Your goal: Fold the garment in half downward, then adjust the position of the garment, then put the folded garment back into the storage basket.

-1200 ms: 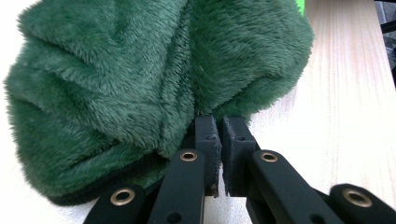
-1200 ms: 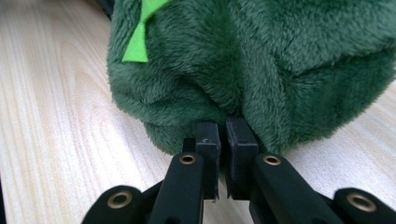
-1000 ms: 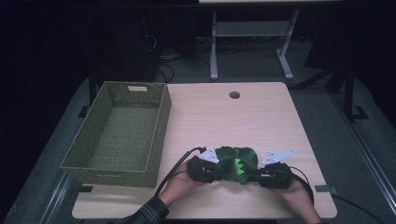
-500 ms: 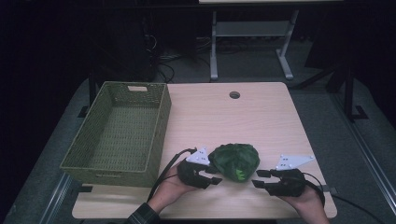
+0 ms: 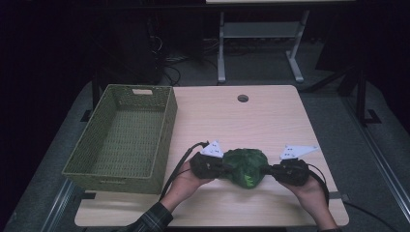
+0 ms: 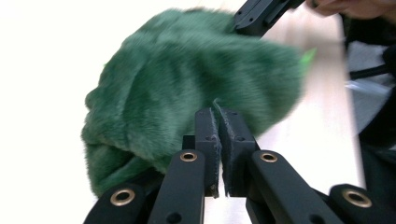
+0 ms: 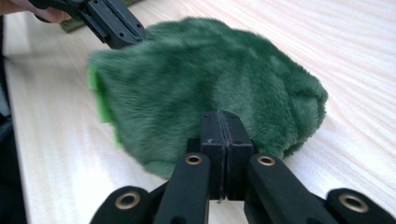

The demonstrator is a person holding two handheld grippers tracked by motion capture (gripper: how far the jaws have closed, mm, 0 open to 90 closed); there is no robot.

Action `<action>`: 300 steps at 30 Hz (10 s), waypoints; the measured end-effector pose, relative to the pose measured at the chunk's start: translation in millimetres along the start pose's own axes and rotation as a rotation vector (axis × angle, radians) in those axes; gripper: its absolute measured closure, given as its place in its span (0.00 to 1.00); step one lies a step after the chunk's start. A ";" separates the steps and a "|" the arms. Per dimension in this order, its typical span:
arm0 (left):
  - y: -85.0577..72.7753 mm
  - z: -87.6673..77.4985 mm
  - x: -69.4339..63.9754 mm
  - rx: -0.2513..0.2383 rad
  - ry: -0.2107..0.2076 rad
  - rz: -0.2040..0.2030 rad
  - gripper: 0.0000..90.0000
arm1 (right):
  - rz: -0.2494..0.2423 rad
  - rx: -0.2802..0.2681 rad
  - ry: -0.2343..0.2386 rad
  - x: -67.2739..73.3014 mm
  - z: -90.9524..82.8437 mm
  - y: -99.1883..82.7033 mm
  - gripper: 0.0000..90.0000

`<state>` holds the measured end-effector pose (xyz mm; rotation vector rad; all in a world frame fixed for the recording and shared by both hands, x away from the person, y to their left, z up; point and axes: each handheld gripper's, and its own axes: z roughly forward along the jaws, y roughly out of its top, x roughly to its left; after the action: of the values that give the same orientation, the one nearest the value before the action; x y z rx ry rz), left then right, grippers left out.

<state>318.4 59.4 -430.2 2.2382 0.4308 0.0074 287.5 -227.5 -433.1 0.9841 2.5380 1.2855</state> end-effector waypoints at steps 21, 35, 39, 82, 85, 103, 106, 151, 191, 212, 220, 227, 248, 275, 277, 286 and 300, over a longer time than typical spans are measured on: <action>-16.4 29.0 6.0 0.121 0.003 0.010 0.99 | 0.020 0.148 0.006 -1.3 30.9 -15.9 1.00; -15.6 12.9 -2.0 0.104 -0.014 -0.006 0.98 | 0.029 0.128 -0.026 -2.0 10.2 -22.7 1.00; -14.5 8.0 -10.7 0.097 -0.040 0.000 0.98 | 0.039 0.091 -0.049 -10.7 -3.7 -23.1 1.00; -18.2 32.4 -8.7 0.114 -0.048 -0.007 0.99 | 0.072 0.100 0.009 -61.9 47.4 12.5 1.00; -20.1 29.1 -4.5 0.119 -0.026 -0.014 0.99 | 0.077 0.093 0.008 -57.3 41.4 10.9 1.00; -24.1 10.2 25.7 0.133 0.088 -0.023 0.99 | 0.024 0.146 0.037 -17.5 27.3 -10.3 1.00; -24.4 9.6 27.4 0.128 0.087 -0.034 0.99 | 0.022 0.135 0.039 -10.6 24.3 -14.0 1.00; 18.1 7.7 30.3 0.073 -0.038 0.145 0.20 | 0.100 0.049 -0.314 -39.5 10.1 -48.5 0.09; -1.6 36.5 29.6 0.149 -0.033 0.152 0.72 | 0.101 0.049 -0.318 -39.6 10.3 -48.4 0.10; 17.9 4.4 24.6 0.120 0.016 0.082 0.77 | 0.104 0.051 -0.317 -39.3 10.2 -48.4 0.10; 25.9 -20.5 23.3 0.097 0.049 0.052 0.77 | 0.104 0.052 -0.317 -39.3 10.2 -48.3 0.10; 34.5 -44.1 26.2 0.072 0.072 0.041 0.77 | 0.103 0.051 -0.317 -39.4 10.2 -48.4 0.10; 41.9 -126.6 40.5 0.045 0.205 0.012 0.77 | 0.109 0.049 -0.324 -38.4 10.4 -48.6 0.10; 11.2 -229.3 61.1 -0.015 0.400 -0.084 0.77 | 0.116 0.051 -0.328 -38.4 10.6 -48.6 0.08; 8.2 -237.8 62.2 -0.027 0.419 -0.093 0.77 | 0.117 0.050 -0.329 -38.3 10.5 -48.6 0.08; -13.0 -260.6 68.6 -0.038 0.478 -0.145 0.77 | 0.116 0.050 -0.329 -38.3 10.5 -48.6 0.08; -60.5 -254.5 95.3 0.004 0.538 -0.238 0.77 | 0.116 0.053 -0.329 -38.3 10.4 -48.6 0.08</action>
<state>351.8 314.2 -322.9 2.1562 0.9827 0.4912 297.4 -264.2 -482.9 1.2543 2.3020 0.9886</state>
